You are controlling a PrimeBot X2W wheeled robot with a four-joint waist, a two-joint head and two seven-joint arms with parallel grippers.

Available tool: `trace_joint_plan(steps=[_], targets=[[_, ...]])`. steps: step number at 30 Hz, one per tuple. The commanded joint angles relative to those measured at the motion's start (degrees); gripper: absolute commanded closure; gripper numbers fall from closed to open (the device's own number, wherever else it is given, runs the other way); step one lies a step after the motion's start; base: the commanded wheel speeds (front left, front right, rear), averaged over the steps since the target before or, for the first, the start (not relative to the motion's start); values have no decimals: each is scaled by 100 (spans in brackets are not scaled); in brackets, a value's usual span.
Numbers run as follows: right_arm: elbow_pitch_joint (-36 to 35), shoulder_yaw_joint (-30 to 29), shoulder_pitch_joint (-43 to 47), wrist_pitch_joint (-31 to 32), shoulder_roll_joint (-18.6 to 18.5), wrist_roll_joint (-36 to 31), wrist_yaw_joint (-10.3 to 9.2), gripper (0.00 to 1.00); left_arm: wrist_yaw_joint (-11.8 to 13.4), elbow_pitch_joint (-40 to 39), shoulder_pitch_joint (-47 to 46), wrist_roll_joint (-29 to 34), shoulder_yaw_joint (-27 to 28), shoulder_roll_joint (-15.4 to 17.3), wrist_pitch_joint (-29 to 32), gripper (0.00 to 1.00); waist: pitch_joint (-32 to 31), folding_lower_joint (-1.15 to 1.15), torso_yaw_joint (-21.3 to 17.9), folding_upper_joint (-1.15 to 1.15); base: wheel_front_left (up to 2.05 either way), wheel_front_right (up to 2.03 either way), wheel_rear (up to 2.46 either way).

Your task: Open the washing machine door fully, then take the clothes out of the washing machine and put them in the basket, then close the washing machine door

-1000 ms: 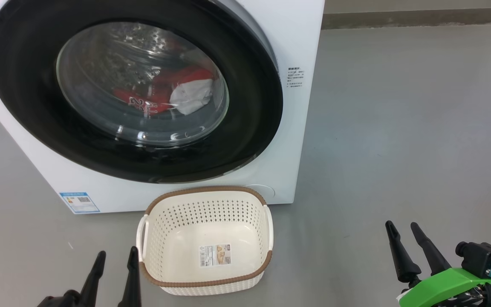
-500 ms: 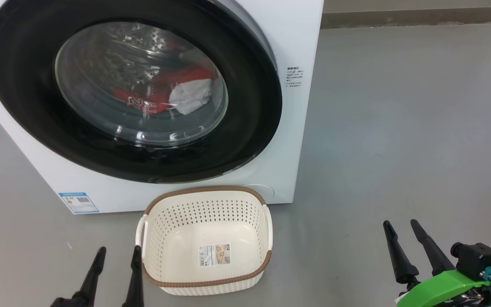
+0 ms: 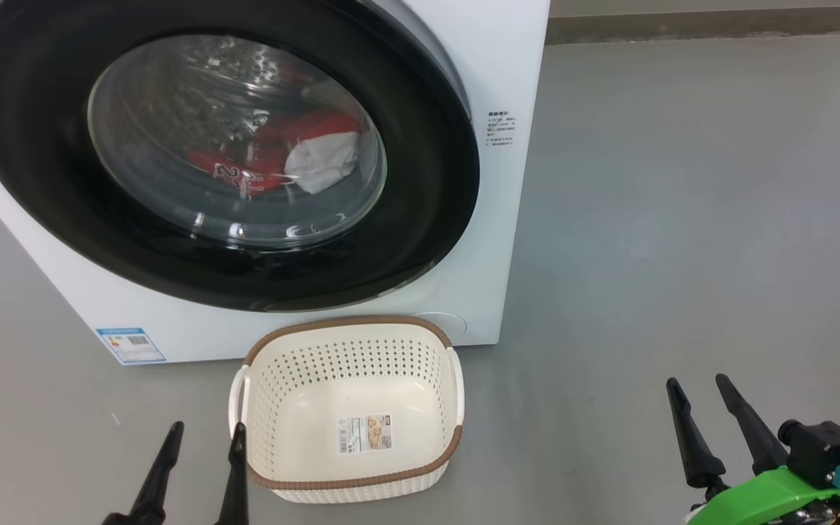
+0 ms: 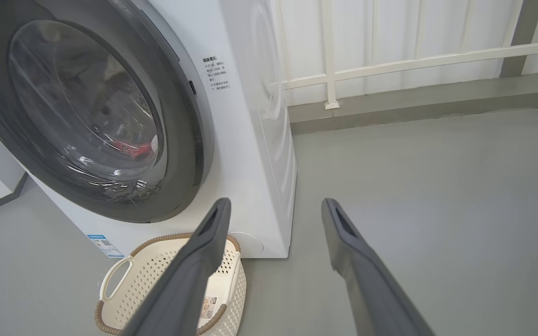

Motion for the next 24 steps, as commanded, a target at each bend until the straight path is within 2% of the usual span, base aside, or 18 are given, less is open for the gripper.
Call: trace_joint_plan(steps=[1,21,22,23,24], targets=[[-147,80,-10,-78,-49,-10,2,0,21,-106,-40,4,162,61,-70,0,6,0,-4,0,0,0,0],[-310,78,-115,-78,6,81,2,0,30,-15,-76,-162,139,61,-70,0,53,0,3,0,0,0,0],[-330,106,-153,-78,9,104,2,3,35,-25,-83,-164,127,61,-70,0,58,0,5,0,0,0,0],[-343,131,-197,-78,16,143,2,57,42,-34,-90,-165,113,61,-70,0,64,0,8,0,0,0,0],[-352,130,-251,-78,26,176,2,87,50,-48,-98,-176,97,61,-70,0,71,0,10,0,0,0,0]])
